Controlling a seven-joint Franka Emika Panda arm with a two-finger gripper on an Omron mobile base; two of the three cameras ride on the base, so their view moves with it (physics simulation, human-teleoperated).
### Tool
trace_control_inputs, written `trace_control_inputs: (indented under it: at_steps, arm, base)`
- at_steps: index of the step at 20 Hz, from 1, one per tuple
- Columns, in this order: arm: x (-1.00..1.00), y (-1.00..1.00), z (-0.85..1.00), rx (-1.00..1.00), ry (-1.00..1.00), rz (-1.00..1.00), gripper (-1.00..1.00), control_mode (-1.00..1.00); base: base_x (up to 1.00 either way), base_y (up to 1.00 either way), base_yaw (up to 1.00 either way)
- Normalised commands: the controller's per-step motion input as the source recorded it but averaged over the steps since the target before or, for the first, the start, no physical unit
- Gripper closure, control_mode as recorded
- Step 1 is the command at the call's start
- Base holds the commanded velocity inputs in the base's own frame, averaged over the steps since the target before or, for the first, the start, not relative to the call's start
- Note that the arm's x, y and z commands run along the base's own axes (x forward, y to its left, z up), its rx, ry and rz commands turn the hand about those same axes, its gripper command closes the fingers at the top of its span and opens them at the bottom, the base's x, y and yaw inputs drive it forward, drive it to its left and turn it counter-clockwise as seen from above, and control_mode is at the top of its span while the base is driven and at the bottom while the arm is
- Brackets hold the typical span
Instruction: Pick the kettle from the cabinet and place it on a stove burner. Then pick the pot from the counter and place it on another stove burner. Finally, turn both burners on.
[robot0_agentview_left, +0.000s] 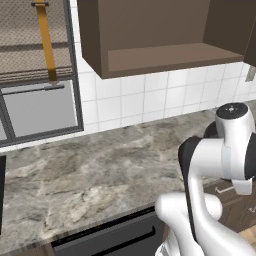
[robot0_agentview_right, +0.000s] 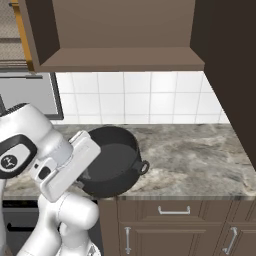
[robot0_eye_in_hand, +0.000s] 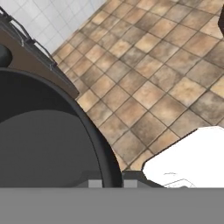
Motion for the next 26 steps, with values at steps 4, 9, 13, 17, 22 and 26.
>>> trace_control_inputs:
  at_steps: [4,9,13,17,22,26]
  arm:
    - [-0.07,0.0,0.0,0.0,-0.02,0.0,1.0,-1.0]
    - [-0.21,0.0,0.0,0.0,-0.06,-0.01,1.0,1.0]
    - [0.0,0.0,0.0,0.0,0.0,0.0,1.0,1.0]
    - [0.0,0.0,0.0,0.0,0.0,0.0,1.0,1.0]
    - [0.0,0.0,0.0,0.0,0.0,0.0,1.0,1.0]
    - [0.0,0.0,0.0,0.0,0.0,0.0,1.0,1.0]
  base:
    - [0.0,0.0,0.0]
    - [-0.44,-0.04,-0.08]
    - [-0.6,-0.17,-0.22]
    - [-0.49,-0.19,-0.22]
    - [-0.46,-0.2,-0.22]
    - [-0.4,-0.24,-0.23]
